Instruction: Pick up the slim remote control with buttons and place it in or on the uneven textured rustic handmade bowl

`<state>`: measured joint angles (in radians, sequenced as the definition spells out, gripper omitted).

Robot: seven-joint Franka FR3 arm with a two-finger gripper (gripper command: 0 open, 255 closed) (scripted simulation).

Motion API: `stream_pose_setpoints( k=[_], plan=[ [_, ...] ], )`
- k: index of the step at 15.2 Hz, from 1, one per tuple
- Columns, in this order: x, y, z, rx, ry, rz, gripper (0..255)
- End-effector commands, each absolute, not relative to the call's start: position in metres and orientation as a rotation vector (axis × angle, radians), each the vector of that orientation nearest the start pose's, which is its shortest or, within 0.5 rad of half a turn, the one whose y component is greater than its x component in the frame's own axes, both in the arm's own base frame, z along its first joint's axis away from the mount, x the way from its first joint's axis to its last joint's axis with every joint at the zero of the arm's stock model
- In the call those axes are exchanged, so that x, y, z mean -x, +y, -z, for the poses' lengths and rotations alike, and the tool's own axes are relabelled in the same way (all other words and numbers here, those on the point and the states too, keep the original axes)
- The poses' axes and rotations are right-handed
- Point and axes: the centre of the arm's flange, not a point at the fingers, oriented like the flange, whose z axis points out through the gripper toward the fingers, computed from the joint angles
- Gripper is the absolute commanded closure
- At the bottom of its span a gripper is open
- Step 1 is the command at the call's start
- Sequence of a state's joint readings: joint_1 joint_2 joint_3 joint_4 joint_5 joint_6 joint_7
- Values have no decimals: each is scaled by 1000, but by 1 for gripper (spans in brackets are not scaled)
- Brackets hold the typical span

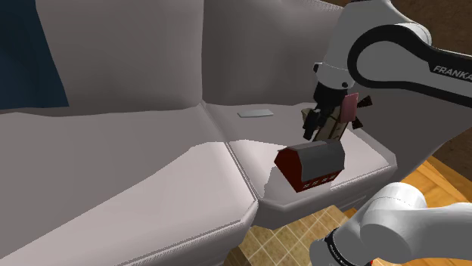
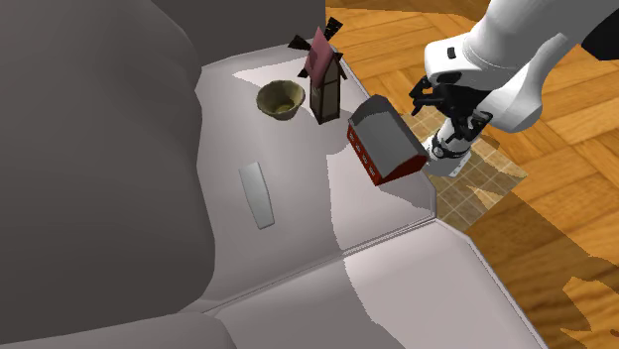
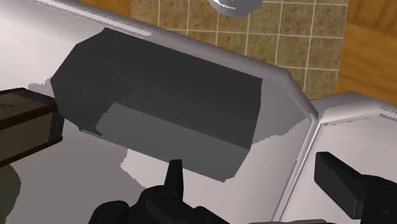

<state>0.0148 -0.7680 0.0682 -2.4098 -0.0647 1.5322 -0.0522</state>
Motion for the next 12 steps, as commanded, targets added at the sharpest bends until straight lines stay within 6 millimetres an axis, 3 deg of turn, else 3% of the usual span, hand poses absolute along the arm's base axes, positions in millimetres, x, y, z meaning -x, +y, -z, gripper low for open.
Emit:
stream_pose_setpoints(
  k=[1,12],
  plan=[
    [-304,23,-557,3244,-186,-179,0],
    [-385,-90,-510,3113,-737,-166,0]
  ],
)
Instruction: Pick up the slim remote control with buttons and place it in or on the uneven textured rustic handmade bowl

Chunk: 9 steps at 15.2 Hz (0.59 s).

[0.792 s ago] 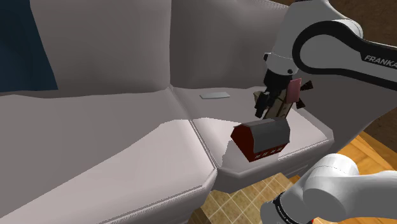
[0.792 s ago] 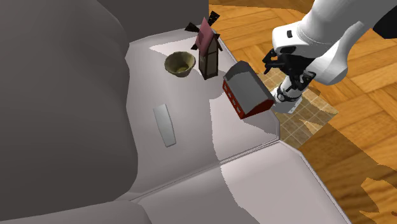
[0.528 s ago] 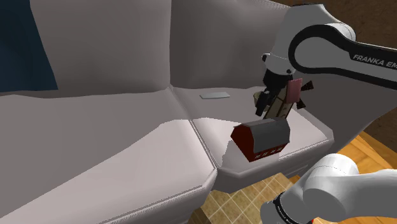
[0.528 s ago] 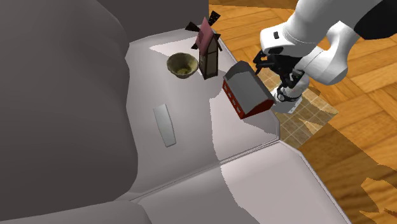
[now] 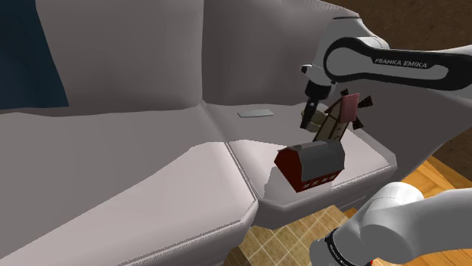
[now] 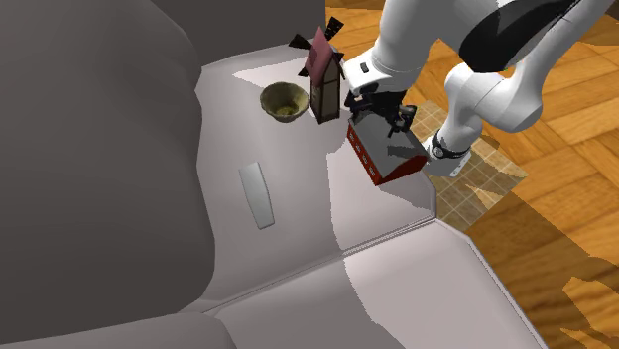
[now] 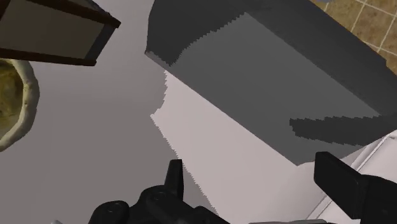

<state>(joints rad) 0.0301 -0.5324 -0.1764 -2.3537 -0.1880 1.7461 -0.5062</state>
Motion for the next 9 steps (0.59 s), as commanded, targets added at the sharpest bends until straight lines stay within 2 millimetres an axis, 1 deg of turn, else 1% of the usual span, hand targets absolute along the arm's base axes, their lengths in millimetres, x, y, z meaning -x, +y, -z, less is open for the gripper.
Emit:
stream_pose_setpoints(
  k=[1,5,9],
  plan=[
    [-395,-99,-506,3096,-785,-165,0],
    [-434,-130,-487,3022,-975,-159,0],
    [-477,-155,-466,2936,-1158,-152,0]
  ],
)
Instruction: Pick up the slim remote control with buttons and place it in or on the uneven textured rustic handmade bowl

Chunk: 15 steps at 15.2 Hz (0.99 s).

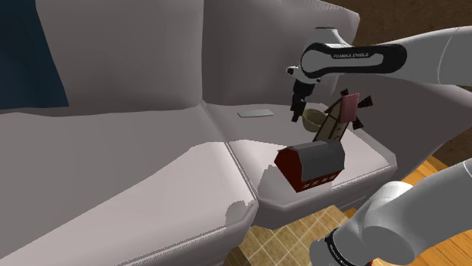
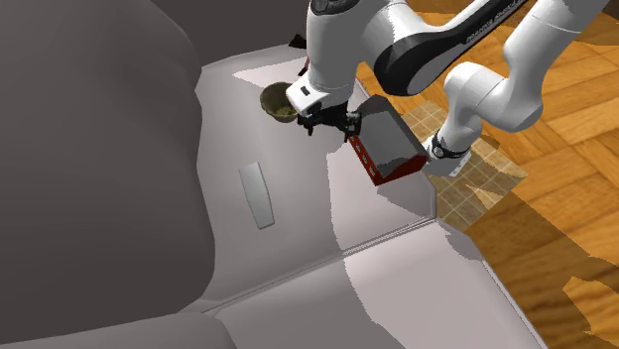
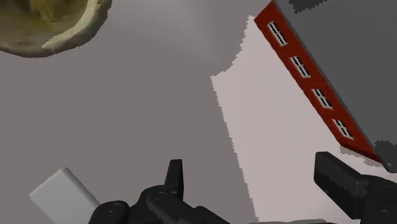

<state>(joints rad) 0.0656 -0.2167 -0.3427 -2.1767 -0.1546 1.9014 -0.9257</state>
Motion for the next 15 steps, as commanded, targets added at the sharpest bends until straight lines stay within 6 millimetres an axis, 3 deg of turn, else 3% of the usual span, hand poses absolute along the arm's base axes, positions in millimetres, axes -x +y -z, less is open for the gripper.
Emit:
stream_pose_setpoints(
  k=[1,8,15],
  plan=[
    [-488,-161,-461,2912,-1203,-151,0],
    [-569,-187,-423,2732,-1503,-137,0],
    [-654,-194,-384,2521,-1778,-123,0]
  ],
)
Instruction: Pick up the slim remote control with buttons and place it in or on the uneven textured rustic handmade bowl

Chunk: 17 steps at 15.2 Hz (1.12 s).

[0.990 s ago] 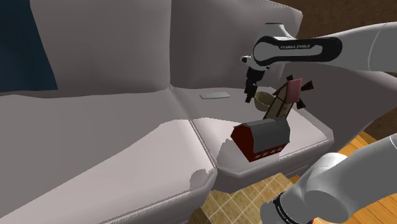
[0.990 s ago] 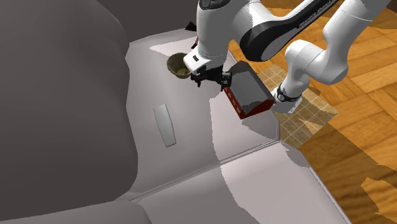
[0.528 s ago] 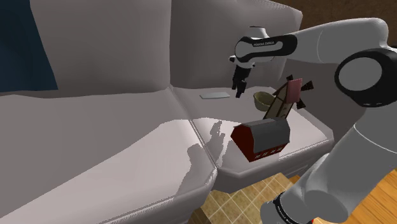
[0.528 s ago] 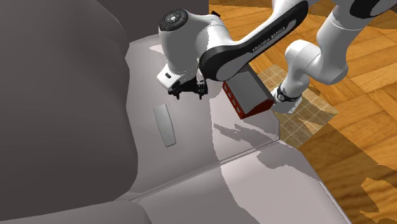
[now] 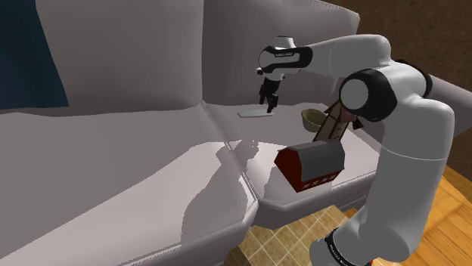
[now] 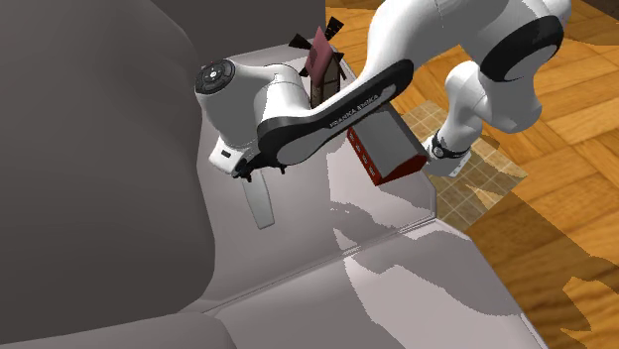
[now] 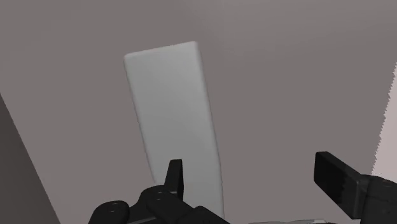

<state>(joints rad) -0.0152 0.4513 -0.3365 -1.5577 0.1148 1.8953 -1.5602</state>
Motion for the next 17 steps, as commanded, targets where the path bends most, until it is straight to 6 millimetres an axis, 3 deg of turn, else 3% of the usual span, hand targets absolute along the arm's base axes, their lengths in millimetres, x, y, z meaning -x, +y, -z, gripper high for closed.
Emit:
stream_pose_setpoints(
  k=[1,3,11,17],
  plan=[
    [-666,-193,-378,2488,-1815,-121,0],
    [-690,-191,-367,2422,-1887,-116,0],
    [-687,-190,-327,2420,-1889,-116,0],
    [-687,-190,-327,2420,-1889,-116,0]
  ],
)
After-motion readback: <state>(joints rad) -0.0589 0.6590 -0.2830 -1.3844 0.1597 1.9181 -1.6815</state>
